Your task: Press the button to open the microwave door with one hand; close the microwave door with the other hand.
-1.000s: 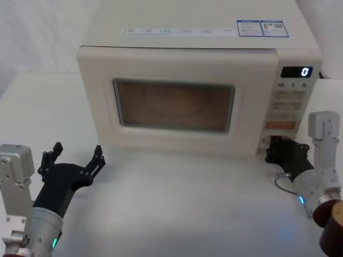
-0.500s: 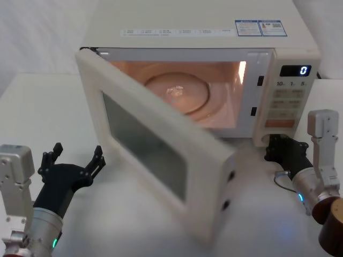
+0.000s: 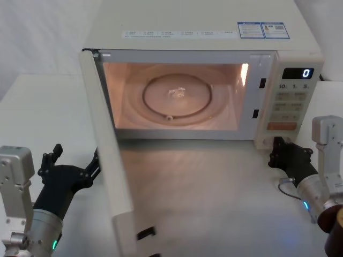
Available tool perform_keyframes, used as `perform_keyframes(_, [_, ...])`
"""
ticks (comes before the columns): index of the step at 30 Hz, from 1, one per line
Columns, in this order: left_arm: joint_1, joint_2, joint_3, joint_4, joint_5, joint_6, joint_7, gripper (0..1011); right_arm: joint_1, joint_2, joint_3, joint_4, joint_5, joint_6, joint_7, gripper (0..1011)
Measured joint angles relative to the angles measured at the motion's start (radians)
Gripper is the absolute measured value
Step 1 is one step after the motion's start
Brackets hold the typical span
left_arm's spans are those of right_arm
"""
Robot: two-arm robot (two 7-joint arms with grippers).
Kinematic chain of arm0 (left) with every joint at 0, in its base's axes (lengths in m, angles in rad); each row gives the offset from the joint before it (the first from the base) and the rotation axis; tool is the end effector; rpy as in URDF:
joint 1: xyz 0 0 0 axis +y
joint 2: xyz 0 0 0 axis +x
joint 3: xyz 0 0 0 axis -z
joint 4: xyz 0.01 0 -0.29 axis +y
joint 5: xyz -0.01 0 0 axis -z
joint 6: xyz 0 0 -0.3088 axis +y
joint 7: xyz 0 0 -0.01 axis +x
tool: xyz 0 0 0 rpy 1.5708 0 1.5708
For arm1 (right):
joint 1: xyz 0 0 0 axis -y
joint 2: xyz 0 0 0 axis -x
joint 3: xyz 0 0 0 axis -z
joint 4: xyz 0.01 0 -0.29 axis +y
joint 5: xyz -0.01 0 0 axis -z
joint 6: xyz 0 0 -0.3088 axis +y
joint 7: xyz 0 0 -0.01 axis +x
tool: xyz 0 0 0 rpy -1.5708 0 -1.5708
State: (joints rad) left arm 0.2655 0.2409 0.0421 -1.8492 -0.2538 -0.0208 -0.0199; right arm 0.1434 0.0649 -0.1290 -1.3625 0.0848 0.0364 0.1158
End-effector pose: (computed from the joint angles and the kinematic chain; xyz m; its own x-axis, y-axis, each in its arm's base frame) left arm 0.2529 0.0375 -0.2853 0.1244 0.9917 -0.0327 -0.9921 0.1239 -0.0176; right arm 0.3664 0.0173 -0.3189 0.2257 -0.9741 -0.0151 0.9680 0.2260 -0.1089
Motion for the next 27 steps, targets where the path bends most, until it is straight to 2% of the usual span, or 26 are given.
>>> perform_keyframes(10, [0.0, 0.0, 0.0, 0.0, 0.0, 0.0, 0.0, 1001, -0.038, 0.009, -0.001, -0.048, 0.0, 0.018, 0.002, 0])
perform_keyframes(27, [0.0, 0.0, 0.0, 0.0, 0.0, 0.0, 0.0, 1001, -0.159, 0.051, -0.009, -0.231, 0.01, 0.067, 0.025, 0])
